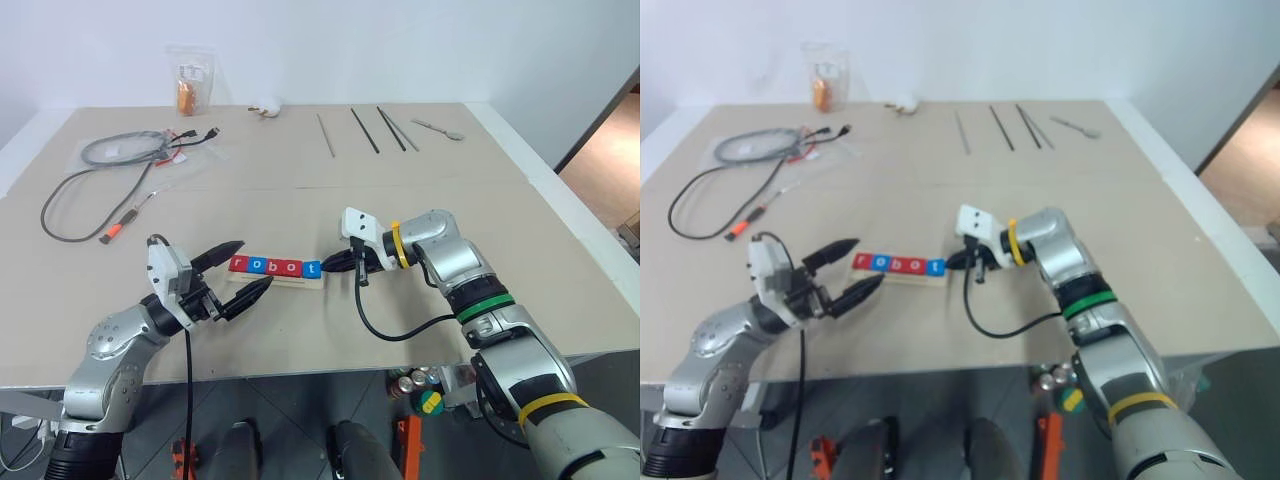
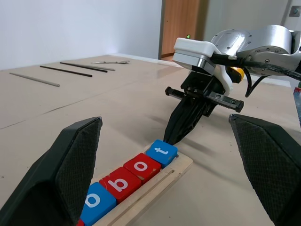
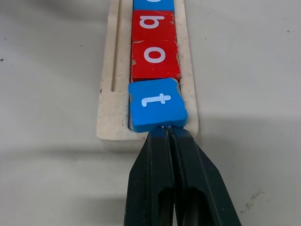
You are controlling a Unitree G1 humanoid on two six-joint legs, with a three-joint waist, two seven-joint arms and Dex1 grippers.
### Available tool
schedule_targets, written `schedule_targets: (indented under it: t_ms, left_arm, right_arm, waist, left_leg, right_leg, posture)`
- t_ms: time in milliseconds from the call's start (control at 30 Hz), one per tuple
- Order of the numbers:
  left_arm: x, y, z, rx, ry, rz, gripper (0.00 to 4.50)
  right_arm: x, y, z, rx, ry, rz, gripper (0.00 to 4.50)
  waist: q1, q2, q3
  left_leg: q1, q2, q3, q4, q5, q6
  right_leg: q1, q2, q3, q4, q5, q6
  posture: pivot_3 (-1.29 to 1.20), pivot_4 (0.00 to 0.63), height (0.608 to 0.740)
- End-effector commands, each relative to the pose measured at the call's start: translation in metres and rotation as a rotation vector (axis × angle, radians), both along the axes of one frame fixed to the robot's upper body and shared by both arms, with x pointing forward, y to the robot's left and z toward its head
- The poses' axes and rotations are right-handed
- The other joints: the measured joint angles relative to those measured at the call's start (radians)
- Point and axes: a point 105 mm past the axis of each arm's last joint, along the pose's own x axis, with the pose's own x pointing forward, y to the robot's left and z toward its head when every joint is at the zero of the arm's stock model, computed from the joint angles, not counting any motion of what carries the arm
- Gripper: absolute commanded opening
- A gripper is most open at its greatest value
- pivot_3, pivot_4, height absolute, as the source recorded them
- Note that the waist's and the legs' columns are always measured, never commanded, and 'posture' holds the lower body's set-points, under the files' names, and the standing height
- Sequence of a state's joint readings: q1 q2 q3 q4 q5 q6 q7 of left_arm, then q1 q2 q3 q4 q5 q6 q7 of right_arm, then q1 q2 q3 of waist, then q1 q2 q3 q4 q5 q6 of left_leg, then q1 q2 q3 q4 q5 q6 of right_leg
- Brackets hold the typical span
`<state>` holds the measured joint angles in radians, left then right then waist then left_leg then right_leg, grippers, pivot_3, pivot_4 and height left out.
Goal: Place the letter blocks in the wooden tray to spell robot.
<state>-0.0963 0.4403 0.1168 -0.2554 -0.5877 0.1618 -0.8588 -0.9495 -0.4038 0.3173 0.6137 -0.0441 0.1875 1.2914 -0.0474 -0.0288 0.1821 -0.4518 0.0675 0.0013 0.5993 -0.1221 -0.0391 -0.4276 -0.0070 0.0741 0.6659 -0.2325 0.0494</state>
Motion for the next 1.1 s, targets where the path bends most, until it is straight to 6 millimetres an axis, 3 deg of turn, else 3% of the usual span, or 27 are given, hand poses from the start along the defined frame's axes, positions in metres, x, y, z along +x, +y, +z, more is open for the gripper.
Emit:
schedule_targets:
  t_ms: [33,333,467,533,700,967,1100]
  left_arm:
    - [-0.003,0.004,0.010,0.005,-0.046,0.015,4.50]
    - [0.000,0.010,0.012,0.005,-0.053,0.040,4.50]
    - [0.003,0.012,0.010,0.019,-0.014,0.051,4.50]
    - [0.003,0.017,0.006,0.046,0.046,0.052,4.50]
    - [-0.003,0.038,0.003,0.101,0.152,0.081,4.50]
    - [-0.019,0.082,-0.002,0.205,0.284,0.140,4.50]
    - [-0.022,0.092,-0.005,0.238,0.306,0.155,4.50]
  right_arm:
    - [-0.001,0.006,0.009,0.007,-0.023,0.028,0.06]
    - [-0.001,0.002,0.011,-0.003,-0.021,0.032,0.06]
    - [0.008,-0.008,0.032,0.039,-0.053,-0.016,0.06]
    - [0.007,-0.023,0.050,0.076,-0.041,-0.024,0.06]
    - [-0.017,-0.048,0.071,0.182,0.031,0.004,0.06]
    - [-0.065,-0.067,0.067,0.316,0.096,-0.092,0.06]
    - [-0.073,-0.071,0.067,0.377,0.095,-0.187,0.06]
  waist:
    - [0.000,0.000,0.000]
    - [0.000,0.000,0.000]
    - [0.000,0.000,0.000]
    - [0.000,0.000,0.000]
    - [0.001,0.000,0.000]
    - [0.001,0.000,0.000]
    - [0.002,0.000,0.000]
  left_leg:
    - [0.000,0.000,0.000,0.000,0.000,0.000]
    - [0.000,0.000,0.000,0.000,0.000,0.000]
    - [0.000,0.000,0.000,0.000,0.000,0.000]
    - [0.000,0.000,0.000,0.000,0.000,0.000]
    - [-0.001,0.000,0.000,0.000,-0.001,-0.002]
    - [-0.002,0.000,-0.001,-0.002,-0.005,-0.006]
    - [-0.003,0.000,0.000,-0.002,-0.005,-0.007]
  right_leg:
    - [0.000,0.000,0.000,0.000,0.000,0.000]
    - [0.000,0.000,0.000,0.000,0.000,0.000]
    - [0.000,0.000,0.000,0.000,0.000,0.000]
    - [0.000,0.000,0.000,0.000,0.000,0.000]
    - [-0.001,-0.001,0.000,0.000,-0.002,0.000]
    - [-0.004,0.000,-0.001,0.001,-0.008,-0.001]
    - [-0.006,-0.001,0.000,0.001,-0.009,-0.001]
  posture:
    - [0.00,0.150,0.740]
    - [0.00,0.150,0.740]
    - [0.00,0.150,0.740]
    - [0.00,0.150,0.740]
    - [0.00,0.150,0.740]
    - [0.00,0.150,0.740]
    - [0.00,0.150,0.740]
